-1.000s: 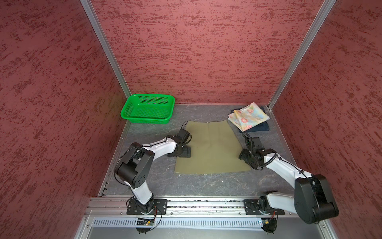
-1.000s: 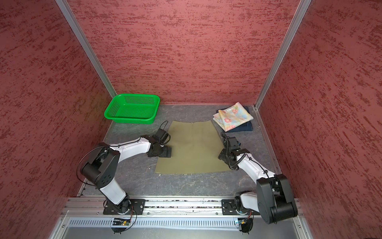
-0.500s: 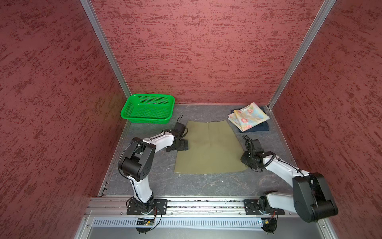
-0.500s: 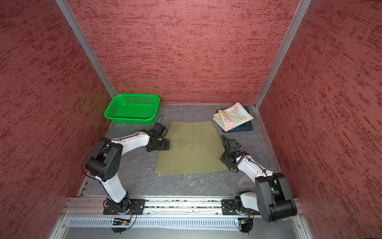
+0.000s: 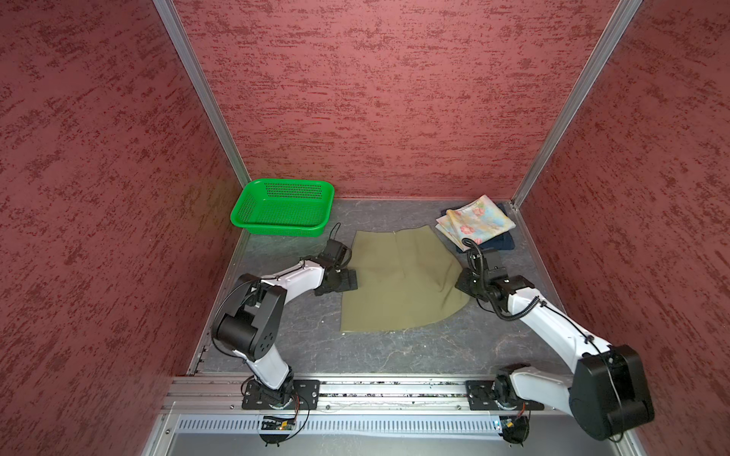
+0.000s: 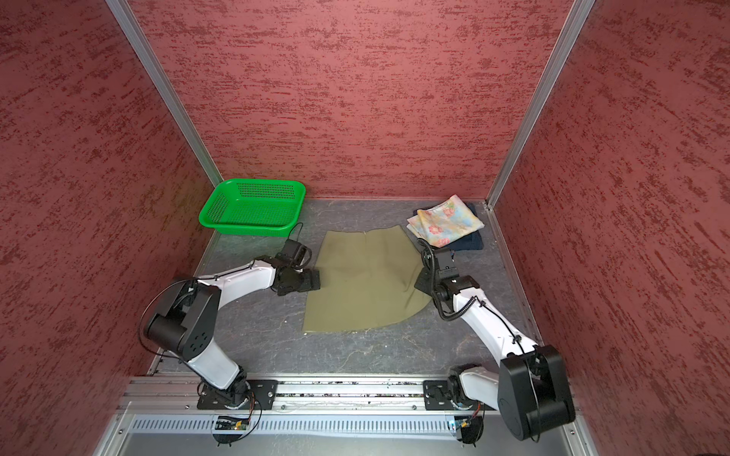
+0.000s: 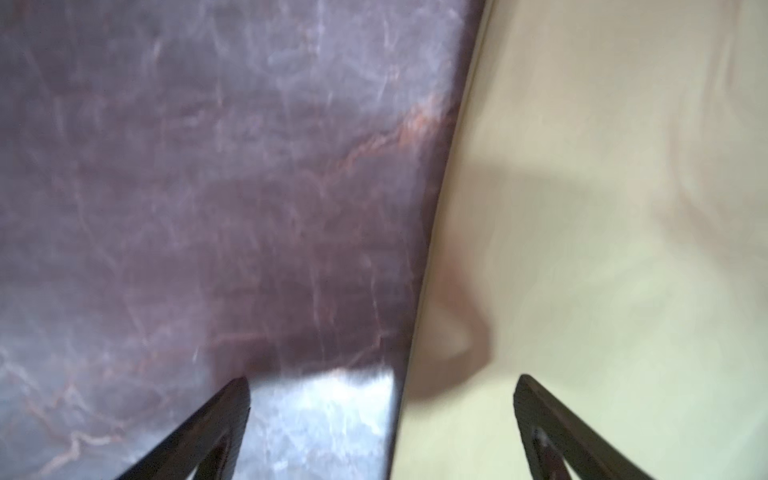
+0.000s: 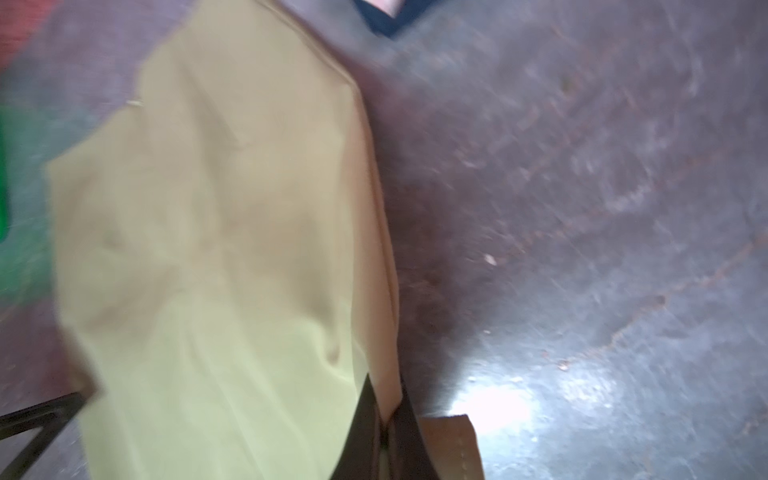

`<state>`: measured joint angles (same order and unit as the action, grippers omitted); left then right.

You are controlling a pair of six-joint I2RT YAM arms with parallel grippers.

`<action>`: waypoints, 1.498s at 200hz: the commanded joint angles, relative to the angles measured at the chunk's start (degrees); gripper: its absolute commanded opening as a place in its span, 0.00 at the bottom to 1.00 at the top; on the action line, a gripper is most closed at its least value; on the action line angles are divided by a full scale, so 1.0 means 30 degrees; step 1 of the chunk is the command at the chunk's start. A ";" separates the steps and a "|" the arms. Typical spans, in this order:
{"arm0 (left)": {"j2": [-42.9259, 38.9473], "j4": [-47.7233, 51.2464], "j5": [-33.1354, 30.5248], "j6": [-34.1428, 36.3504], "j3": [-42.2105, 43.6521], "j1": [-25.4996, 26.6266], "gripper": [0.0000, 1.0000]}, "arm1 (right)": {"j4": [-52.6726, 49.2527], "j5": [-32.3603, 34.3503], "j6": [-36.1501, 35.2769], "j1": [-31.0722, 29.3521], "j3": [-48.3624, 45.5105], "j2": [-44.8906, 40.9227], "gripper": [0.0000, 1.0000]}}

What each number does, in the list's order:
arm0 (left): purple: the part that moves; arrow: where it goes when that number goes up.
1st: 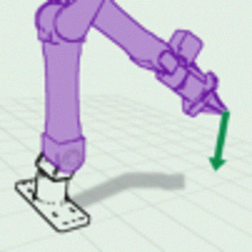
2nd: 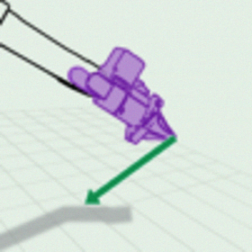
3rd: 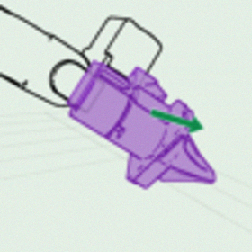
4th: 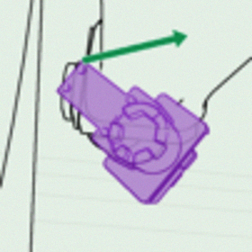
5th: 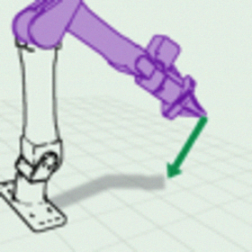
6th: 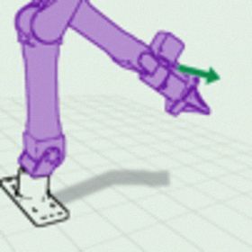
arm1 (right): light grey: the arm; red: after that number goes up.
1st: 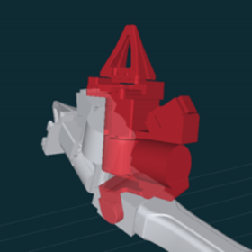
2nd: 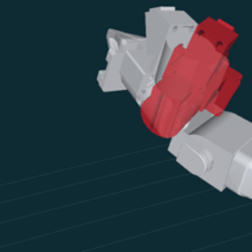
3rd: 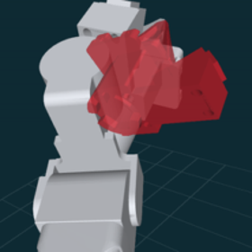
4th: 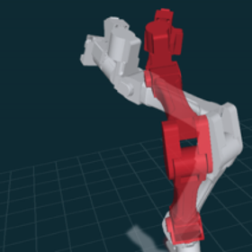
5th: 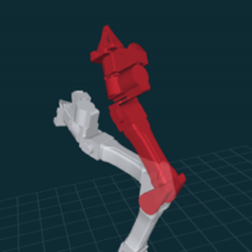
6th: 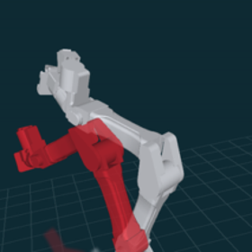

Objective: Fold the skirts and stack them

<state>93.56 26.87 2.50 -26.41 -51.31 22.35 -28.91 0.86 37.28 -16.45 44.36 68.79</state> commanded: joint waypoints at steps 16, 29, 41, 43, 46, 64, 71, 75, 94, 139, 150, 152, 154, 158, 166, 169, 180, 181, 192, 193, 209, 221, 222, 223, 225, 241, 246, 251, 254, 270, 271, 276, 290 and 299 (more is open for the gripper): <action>-0.0150 -0.1399 0.2308 -0.1850 0.2080 0.0328 1.00 | -0.0950 0.1713 -0.0355 -0.2977 0.2583 0.0271 0.00; -0.0044 -0.1874 0.2690 -0.2034 0.2480 0.0395 0.99 | -0.0978 0.2194 -0.0413 -0.4387 0.3435 0.0848 0.00; -0.0036 -0.2362 0.2909 -0.2205 0.2798 0.0431 0.99 | -0.1057 0.2482 -0.0522 -0.5733 0.4321 0.1688 0.00; -0.0042 -0.2438 0.2936 -0.2231 0.2848 0.0431 0.99 | -0.1080 0.2514 -0.0529 -0.5971 0.4478 0.1864 0.00; -0.0043 -0.2514 0.2937 -0.2276 0.2925 0.0431 0.99 | -0.1108 0.2604 -0.0527 -0.6350 0.4717 0.2111 0.00; -0.0007 -0.3175 0.3084 -0.2443 0.3389 0.0431 0.99 | -0.1046 0.3130 -0.0510 -0.8533 0.6342 0.3947 0.00; -0.0012 -0.3400 0.3154 -0.2500 0.3553 0.0428 0.99 | -0.0929 0.3093 -0.0431 -0.9278 0.6998 0.4686 0.00; 0.0013 -0.3531 0.3218 -0.2559 0.3664 0.0431 0.99 | -0.0856 0.3099 -0.0375 -0.9708 0.7382 0.5444 0.00; -0.0112 -0.4085 0.3440 -0.2780 0.4237 0.0309 0.99 | -0.0370 0.2648 0.0012 -1.1330 0.9072 0.7848 0.00; -0.0622 -0.5140 0.3944 -0.2771 0.5749 -0.0773 0.99 | 0.1774 0.0170 0.0931 -1.3167 1.0759 1.0850 0.00; -0.0532 -0.5477 0.4203 -0.2775 0.5966 -0.0954 0.99 | 0.2097 -0.0079 0.1032 -1.3266 1.0805 1.0887 0.00; -0.0488 -0.5539 0.4256 -0.2784 0.5991 -0.0984 0.99 | 0.2096 -0.0082 0.1061 -1.3267 1.0816 1.0858 0.00; -0.0462 -0.5554 0.4305 -0.2801 0.5997 -0.0999 0.99 | 0.2089 -0.0083 0.1105 -1.3260 1.0833 1.0865 0.00; -0.0415 -0.5590 0.4424 -0.2804 0.5976 -0.1033 1.00 | 0.2077 -0.0055 0.1113 -1.3269 1.0794 1.0814 0.00; -0.0339 -0.5600 0.4478 -0.2811 0.5960 -0.1057 1.00 | 0.2052 0.0088 0.1131 -1.3268 1.0790 1.0610 0.00; -0.0308 -0.5638 0.4470 -0.2824 0.5969 -0.1033 0.99 | 0.2063 0.0129 0.1086 -1.3268 1.0786 1.0510 0.00; -0.0224 -0.5676 0.4470 -0.2822 0.5942 -0.1029 1.00 | 0.2155 0.0331 0.1022 -1.3239 1.0667 1.0100 0.00; -0.0207 -0.5676 0.4469 -0.2824 0.5941 -0.1017 1.00 | 0.2174 0.0344 0.1036 -1.3239 1.0655 1.0049 0.00; 0.0081 -0.5662 0.4570 -0.2718 0.5818 -0.1004 0.96 | 0.2316 0.0444 0.0990 -1.3162 1.0503 0.9576 0.00; 0.0106 -0.5654 0.4593 -0.2714 0.5806 -0.1004 0.96 | 0.2343 0.0444 0.0991 -1.3156 1.0500 0.9538 0.00; 0.0568 -0.5690 0.4730 -0.2707 0.5634 -0.0953 0.91 | 0.2325 0.0219 0.0821 -1.2871 1.0526 0.9179 0.00; 0.0745 -0.5770 0.4761 -0.2837 0.5669 -0.0860 0.86 | 0.2260 0.0152 0.0709 -1.2618 1.0504 0.9004 0.00; 0.0746 -0.5782 0.4776 -0.2846 0.5688 -0.0844 0.86 | 0.2256 0.0152 0.0704 -1.2577 1.0501 0.8973 0.00; 0.0747 -0.5788 0.4798 -0.2865 0.5697 -0.0836 0.86 | 0.2254 0.0152 0.0702 -1.2571 1.0499 0.8958 0.00; 0.0755 -0.5836 0.4800 -0.2895 0.5726 -0.0808 0.84 | 0.2238 0.0152 0.0656 -1.2507 1.0497 0.8933 0.00; 0.0634 -0.6060 0.4798 -0.3267 0.5951 -0.0574 0.75 | 0.2093 0.0173 0.0304 -1.2058 1.0541 0.8626 0.00; 0.0588 -0.6154 0.4846 -0.3436 0.6014 -0.0453 0.73 | 0.2104 0.0155 0.0155 -1.1894 1.0555 0.8543 0.00; 0.0551 -0.6267 0.4870 -0.3603 0.6072 -0.0280 0.70 | 0.2134 0.0056 -0.0018 -1.1701 1.0578 0.8442 0.00; 0.0547 -0.6362 0.4859 -0.3740 0.6108 -0.0167 0.69 | 0.2095 0.0019 -0.0104 -1.1581 1.0621 0.8397 0.00; 0.0668 -0.6668 0.4703 -0.4416 0.5902 0.0709 0.67 | 0.1811 -0.0024 -0.0701 -1.1085 1.0986 0.8293 0.00; 0.0693 -0.6700 0.4689 -0.4441 0.5877 0.0731 0.67 | 0.1783 -0.0024 -0.0748 -1.1049 1.1020 0.8252 0.00; 0.0821 -0.6838 0.4621 -0.4678 0.5776 0.1015 0.67 | 0.1593 0.0017 -0.0919 -1.0897 1.1188 0.8244 0.00; 0.1188 -0.7466 0.4645 -0.5585 0.5578 0.1648 0.67 | 0.1165 0.0086 -0.1466 -1.0520 1.1559 0.8097 0.00; 0.1367 -0.7921 0.4591 -0.6094 0.5421 0.2031 0.67 | 0.0905 0.0204 -0.1711 -1.0326 1.1667 0.7959 0.00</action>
<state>92.44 -6.07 16.45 -38.68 -37.78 25.23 -24.51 1.28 35.46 -48.95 76.27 95.24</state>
